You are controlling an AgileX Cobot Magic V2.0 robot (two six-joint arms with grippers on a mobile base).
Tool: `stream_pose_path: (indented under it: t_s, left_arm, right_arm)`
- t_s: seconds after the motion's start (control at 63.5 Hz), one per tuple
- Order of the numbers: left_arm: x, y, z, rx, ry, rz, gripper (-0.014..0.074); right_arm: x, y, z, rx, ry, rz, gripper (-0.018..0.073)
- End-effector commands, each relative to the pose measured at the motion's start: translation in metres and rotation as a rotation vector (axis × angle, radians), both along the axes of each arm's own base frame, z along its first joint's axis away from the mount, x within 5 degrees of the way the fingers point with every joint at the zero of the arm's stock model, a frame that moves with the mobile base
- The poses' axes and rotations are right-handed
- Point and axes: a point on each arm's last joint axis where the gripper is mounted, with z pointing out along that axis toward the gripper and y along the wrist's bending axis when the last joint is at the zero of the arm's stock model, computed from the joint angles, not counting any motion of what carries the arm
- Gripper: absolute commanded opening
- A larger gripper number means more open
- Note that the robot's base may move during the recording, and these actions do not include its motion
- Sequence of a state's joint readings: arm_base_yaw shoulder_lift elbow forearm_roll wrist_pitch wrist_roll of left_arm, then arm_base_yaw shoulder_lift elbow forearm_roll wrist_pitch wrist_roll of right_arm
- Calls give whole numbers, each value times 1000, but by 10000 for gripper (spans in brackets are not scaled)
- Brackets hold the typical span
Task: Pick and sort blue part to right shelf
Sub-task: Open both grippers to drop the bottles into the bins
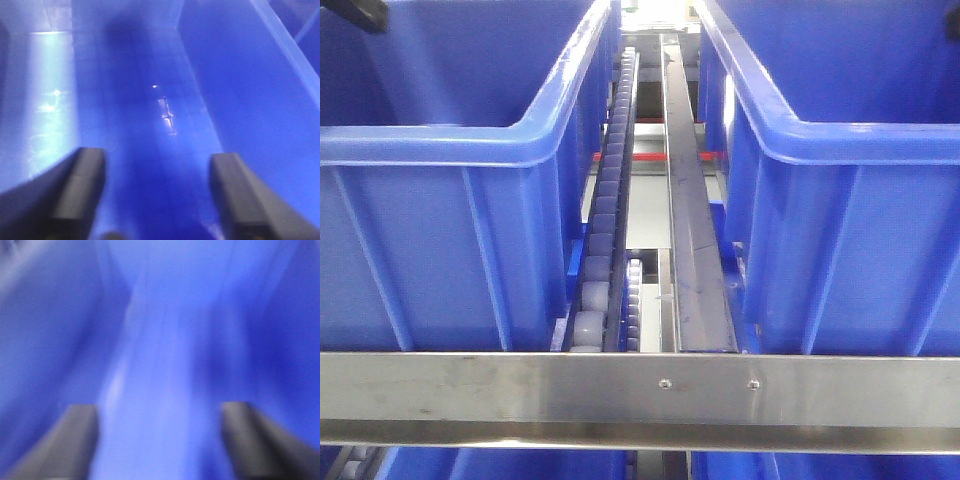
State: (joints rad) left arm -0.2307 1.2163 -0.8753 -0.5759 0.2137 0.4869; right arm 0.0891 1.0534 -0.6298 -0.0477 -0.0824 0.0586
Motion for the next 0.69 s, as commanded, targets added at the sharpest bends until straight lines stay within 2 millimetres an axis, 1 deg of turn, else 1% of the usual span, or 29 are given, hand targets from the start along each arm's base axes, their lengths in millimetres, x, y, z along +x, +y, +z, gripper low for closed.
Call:
stream_pose_path:
  t_s: [0.0,0.047,0.063,0.079,0.11,0.126,0.142,0.189,0.283,0.378,0.441,0.504,0.567,0.677]
  left_arm:
    - [-9,4,34,-28,-153,29,240]
    - [-14,5,39,-35,-173,29,150]
    - [-15,5,40,-38,-177,30,115]
    - [-17,6,42,-39,-184,29,111]
    - [-19,6,45,-50,-191,31,129]
    - [-20,6,46,-57,-193,33,134]
    - [-21,7,47,-63,-196,34,136]
    - [-24,7,50,-75,-207,35,135]
    - [-32,10,56,-80,-224,32,135]
    - [-42,17,63,-83,-261,53,135]
    - [-54,27,66,-87,-308,96,135]
    - [-66,36,64,-86,-335,135,135]
    - [-82,46,61,-85,-361,175,135]
    - [-115,55,53,-87,-413,210,135]
  right_arm:
    - [-5,-1,38,8,-170,3,331]
    - [-7,-1,42,8,-177,2,228]
    - [-8,-1,44,9,-183,2,178]
    - [-9,-1,45,9,-188,2,130]
    - [-11,-1,47,10,-194,2,71]
    - [-11,-1,48,10,-199,2,46]
    - [-13,-1,49,11,-206,2,38]
    - [-15,-1,51,12,-214,2,60]
    - [-21,-3,55,27,-219,-4,54]
    - [-31,-5,56,24,-187,-13,54]
    - [-40,-9,51,20,-162,-31,54]
    - [-48,-12,46,19,-171,-44,54]
    - [-63,-14,45,22,-228,-53,54]
    - [-85,-15,39,26,-278,-53,54]
